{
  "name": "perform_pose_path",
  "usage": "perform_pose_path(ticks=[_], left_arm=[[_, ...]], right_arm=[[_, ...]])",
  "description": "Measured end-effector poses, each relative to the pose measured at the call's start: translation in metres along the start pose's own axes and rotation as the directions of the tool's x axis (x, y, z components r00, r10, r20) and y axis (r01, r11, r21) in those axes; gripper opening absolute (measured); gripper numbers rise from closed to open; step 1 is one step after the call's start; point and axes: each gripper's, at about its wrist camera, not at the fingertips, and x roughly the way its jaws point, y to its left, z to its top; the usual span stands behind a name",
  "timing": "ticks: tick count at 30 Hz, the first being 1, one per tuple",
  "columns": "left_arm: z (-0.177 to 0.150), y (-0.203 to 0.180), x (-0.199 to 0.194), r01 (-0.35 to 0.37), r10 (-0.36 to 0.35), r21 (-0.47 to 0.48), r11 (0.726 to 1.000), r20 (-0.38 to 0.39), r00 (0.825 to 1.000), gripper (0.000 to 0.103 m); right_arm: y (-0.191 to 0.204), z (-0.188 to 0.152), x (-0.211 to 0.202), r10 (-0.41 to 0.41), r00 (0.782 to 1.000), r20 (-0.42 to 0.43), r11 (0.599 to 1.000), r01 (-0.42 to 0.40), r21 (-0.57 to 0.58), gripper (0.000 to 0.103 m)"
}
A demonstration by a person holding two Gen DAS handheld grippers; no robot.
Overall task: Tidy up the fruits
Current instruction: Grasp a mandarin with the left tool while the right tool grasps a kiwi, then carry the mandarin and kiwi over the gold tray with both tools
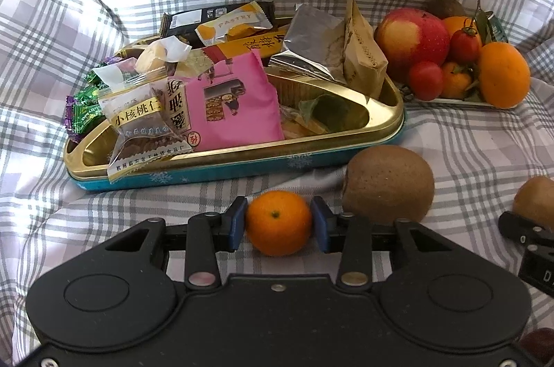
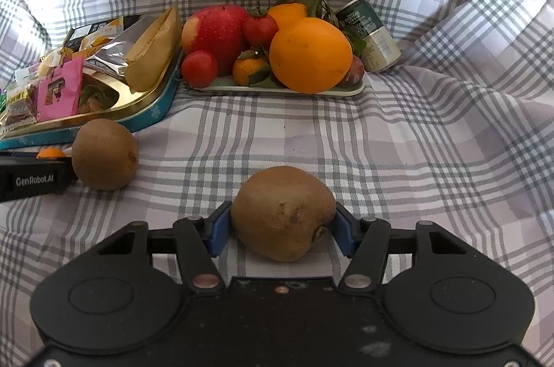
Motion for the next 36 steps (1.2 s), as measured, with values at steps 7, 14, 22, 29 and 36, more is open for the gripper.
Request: perform_pose_path(ticks=[7,14,22,29,36], left_arm=[[-0.002,0.007,-0.016,0.007,-0.007,-0.028,1.0,-0.004,1.0,0.048],[-0.007,0.009,-0.061,0.012,-0.012,-0.024,1.0,0.029,1.0,0.048],[-0.025,0.008,-0.126,0.031,-0.031,-0.011,0.999,0.047,0.998,0.048],[-0.059,0.0,-0.178,0.026,-0.027,0.007,1.0,0.049,0.998,0.048],[-0.106,-0.004,-0.212,0.041,-0.041,-0.029,0.999,-0.002,0.999,0.048]], right_arm=[[-0.003,-0.004,-0.011,0.009,1.0,-0.011,1.0,-0.009,-0.003,0.061],[-0.006,-0.006,-0.042,0.009,1.0,0.024,1.0,-0.009,0.0,0.061],[-0.01,-0.02,-0.1,0.036,0.998,0.052,0.999,-0.037,0.018,0.061],[-0.015,-0.053,-0.163,0.077,0.994,0.078,0.996,-0.08,0.028,0.061],[-0.012,-0.105,-0.216,0.128,0.989,0.075,0.991,-0.13,0.022,0.061]])
